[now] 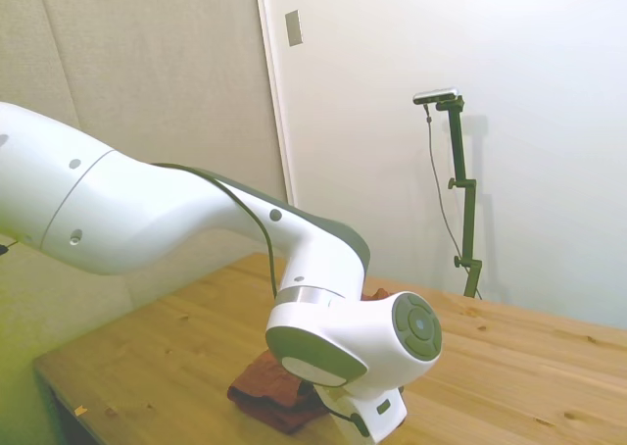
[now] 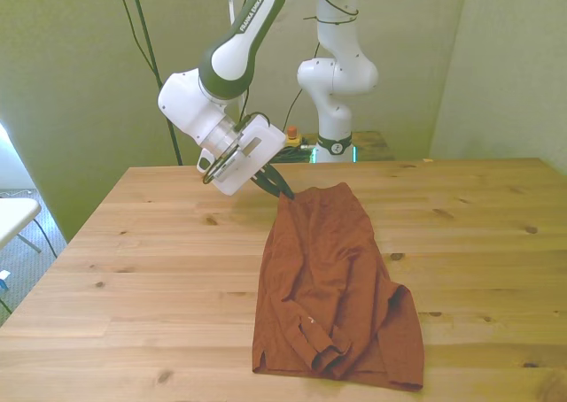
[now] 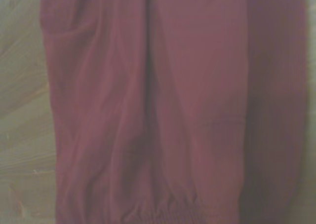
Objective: Unfold the shorts
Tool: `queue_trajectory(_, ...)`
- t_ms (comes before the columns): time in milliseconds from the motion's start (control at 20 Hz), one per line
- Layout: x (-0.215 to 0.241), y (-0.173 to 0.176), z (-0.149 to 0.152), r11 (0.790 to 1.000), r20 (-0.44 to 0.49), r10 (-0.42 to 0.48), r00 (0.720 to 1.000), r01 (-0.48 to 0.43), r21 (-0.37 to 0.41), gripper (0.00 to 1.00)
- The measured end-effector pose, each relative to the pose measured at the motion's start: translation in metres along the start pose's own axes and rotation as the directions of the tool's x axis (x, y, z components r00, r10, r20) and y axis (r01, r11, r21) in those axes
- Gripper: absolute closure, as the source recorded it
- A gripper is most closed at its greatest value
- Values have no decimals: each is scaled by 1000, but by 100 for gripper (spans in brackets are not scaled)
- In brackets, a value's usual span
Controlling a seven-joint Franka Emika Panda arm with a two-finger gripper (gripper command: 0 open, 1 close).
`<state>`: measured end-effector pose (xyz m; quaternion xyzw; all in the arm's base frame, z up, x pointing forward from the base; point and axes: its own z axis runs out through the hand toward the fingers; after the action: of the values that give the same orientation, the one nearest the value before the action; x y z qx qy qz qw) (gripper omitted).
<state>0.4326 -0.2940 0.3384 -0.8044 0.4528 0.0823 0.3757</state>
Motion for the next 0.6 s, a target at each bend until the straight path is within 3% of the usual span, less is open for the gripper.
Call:
queue_trajectory(150, -1, -1, -19, 1000, -10, -5, 1000, 5, 19, 100)
queue_trajectory(350, -2, -8, -21, 1000, -10, -17, 1000, 18, 18, 100)
queue_trajectory(600, -33, -68, -9, 995, -27, -91, 996, 90, -44, 100)
